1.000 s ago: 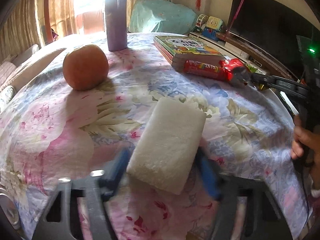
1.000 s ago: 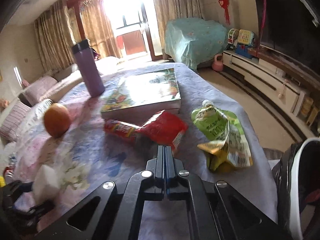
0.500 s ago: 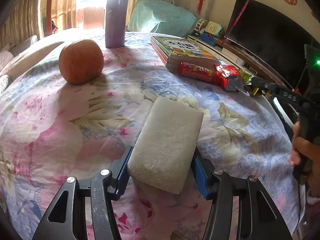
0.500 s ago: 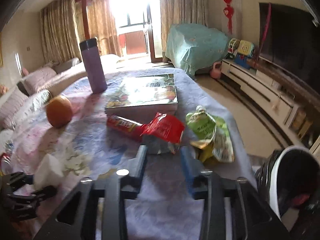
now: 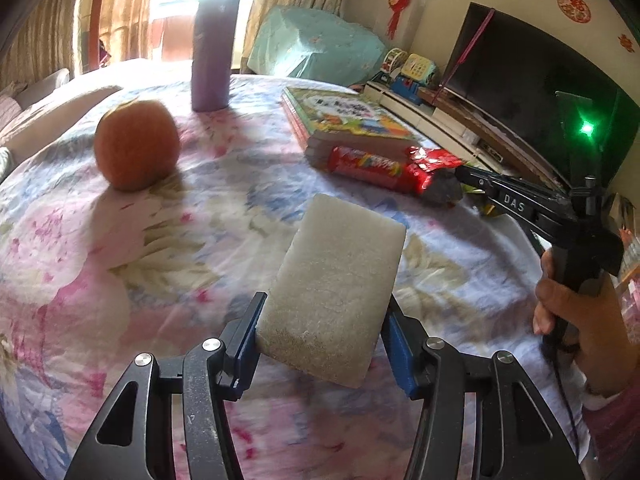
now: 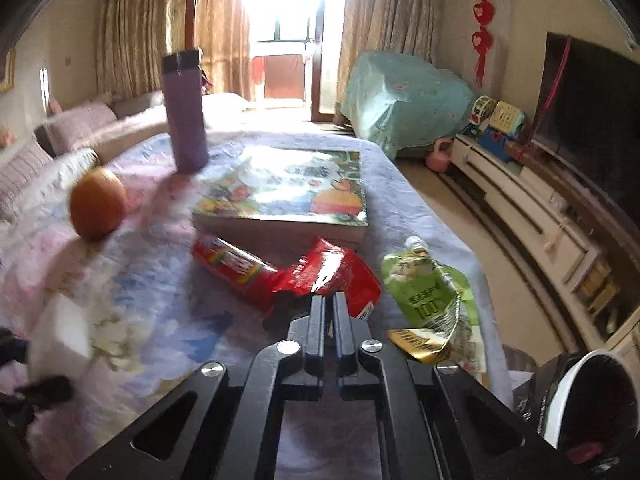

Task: Collect trash
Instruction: 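Carry the white foam block and red snack bag in both grippers over the bin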

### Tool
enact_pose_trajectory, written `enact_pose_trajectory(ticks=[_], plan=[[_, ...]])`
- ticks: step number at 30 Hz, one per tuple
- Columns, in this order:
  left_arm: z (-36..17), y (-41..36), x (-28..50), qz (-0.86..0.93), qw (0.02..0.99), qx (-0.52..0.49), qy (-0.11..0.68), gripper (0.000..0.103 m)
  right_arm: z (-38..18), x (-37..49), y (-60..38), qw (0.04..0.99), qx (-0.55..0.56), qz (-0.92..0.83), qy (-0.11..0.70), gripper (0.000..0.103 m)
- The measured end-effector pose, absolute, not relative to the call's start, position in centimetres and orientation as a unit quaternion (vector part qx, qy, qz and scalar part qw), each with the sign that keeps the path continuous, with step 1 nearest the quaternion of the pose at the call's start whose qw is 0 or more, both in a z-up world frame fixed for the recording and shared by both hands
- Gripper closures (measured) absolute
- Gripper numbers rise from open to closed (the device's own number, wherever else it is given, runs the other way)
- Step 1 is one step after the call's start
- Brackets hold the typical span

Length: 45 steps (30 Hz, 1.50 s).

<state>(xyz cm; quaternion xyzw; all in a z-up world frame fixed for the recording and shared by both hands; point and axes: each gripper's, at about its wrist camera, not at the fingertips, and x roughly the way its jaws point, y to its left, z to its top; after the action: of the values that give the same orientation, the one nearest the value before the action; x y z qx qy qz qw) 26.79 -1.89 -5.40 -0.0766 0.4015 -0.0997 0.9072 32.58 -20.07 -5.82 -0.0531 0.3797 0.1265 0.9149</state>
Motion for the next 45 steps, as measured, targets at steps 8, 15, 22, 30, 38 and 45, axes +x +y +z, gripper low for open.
enact_pose_trajectory(ticks=[8,15,22,30,38,45], plan=[[-4.9,-3.5,25.4,-0.116,0.907,-0.073,0.397,0.051,-3.8,27.0,-23.6,0.91,0.06,0.158,0.378,0.103],[-4.6,-6.0,24.4,-0.141,0.902,-0.068,0.402,0.051,-3.6,21.6,-26.8,0.907,0.101,0.147,0.381,0.103],[-3.9,-9.8,23.0,-0.173,0.899,-0.052,0.399,0.051,-2.7,18.2,-30.4,0.91,0.127,0.123,0.375,0.103],[-3.4,-14.5,22.1,-0.211,0.894,-0.022,0.396,0.051,-2.2,15.5,-34.4,0.914,0.146,0.088,0.367,0.103],[-3.1,-17.4,21.8,-0.227,0.89,0.001,0.395,0.051,-1.4,13.7,-37.4,0.92,0.157,0.067,0.353,0.103],[-2.5,-19.1,21.6,-0.233,0.89,0.013,0.392,0.051,-0.9,13.1,-39.2,0.924,0.162,0.055,0.343,0.103]])
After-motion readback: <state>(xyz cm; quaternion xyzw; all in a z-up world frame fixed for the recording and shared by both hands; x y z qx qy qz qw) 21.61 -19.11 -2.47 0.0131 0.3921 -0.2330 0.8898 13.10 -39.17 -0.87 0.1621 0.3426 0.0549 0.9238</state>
